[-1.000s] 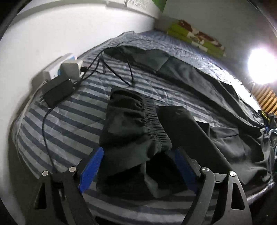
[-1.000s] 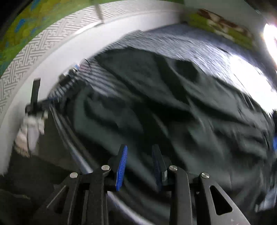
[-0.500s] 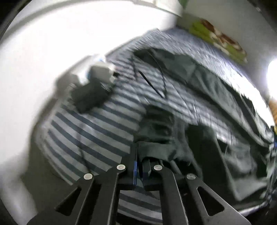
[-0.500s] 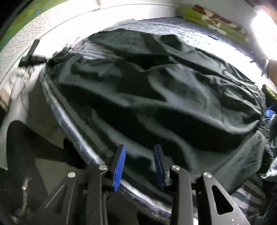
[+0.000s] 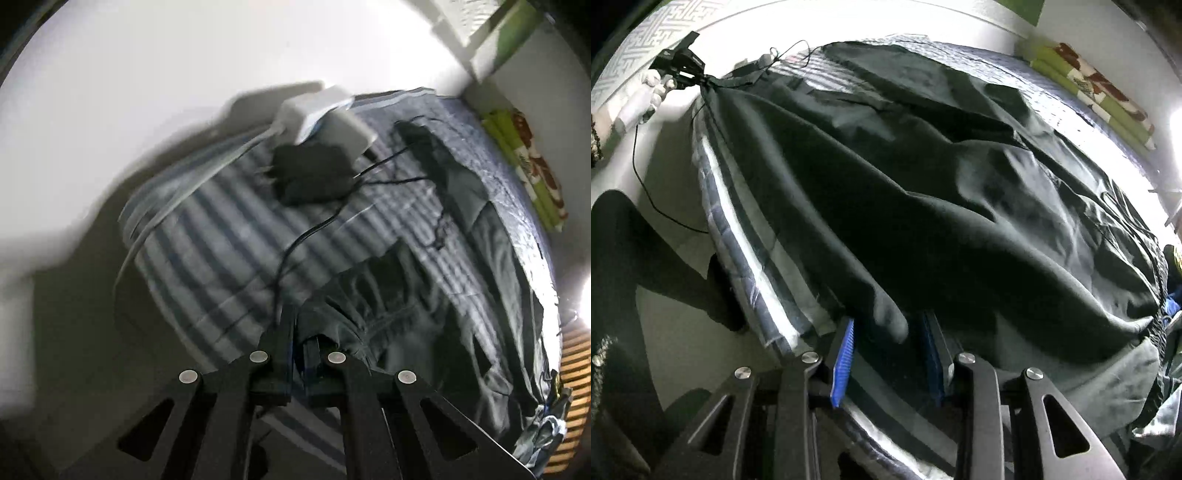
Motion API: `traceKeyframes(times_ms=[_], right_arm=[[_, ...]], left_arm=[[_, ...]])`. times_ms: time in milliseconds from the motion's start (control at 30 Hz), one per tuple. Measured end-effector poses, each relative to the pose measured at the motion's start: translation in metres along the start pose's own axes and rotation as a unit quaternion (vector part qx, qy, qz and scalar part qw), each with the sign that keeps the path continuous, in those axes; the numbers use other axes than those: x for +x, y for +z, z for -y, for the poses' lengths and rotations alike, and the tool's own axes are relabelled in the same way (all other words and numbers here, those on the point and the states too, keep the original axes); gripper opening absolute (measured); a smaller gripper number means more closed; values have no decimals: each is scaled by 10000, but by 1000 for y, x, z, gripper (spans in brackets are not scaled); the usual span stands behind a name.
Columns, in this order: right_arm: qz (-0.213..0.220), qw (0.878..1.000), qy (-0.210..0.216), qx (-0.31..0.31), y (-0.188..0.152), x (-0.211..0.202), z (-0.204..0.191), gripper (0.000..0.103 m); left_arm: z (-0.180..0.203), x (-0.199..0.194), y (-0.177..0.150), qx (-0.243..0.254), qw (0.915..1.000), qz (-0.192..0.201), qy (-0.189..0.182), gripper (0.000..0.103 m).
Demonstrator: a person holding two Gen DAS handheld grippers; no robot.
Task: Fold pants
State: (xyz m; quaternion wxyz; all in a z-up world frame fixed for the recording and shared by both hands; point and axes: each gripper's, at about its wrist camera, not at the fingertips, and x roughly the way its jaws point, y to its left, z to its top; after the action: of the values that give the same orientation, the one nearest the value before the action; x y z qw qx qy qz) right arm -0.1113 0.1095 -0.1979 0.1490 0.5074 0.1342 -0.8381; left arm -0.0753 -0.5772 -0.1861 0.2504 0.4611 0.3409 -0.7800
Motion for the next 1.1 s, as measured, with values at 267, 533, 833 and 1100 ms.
traceKeyframes(times_ms=[267,533,833,1100], right_arm=[[-365,9963,770,-106,-1,-12,2,32],[404,9928,968,575,36,-64,42,32],[677,9953,688,26,147,-26,19,32],[561,9960,679,-146,191,27,1,32]], left_arm=[[-3,-4,-10,388,9955,119,857,58],[37,-46,-8,1329,9785,809,1357,81],[-21,-28,6,532,9959,146,710,84],[52,-52,-23,2578,9568,634,1182,81]])
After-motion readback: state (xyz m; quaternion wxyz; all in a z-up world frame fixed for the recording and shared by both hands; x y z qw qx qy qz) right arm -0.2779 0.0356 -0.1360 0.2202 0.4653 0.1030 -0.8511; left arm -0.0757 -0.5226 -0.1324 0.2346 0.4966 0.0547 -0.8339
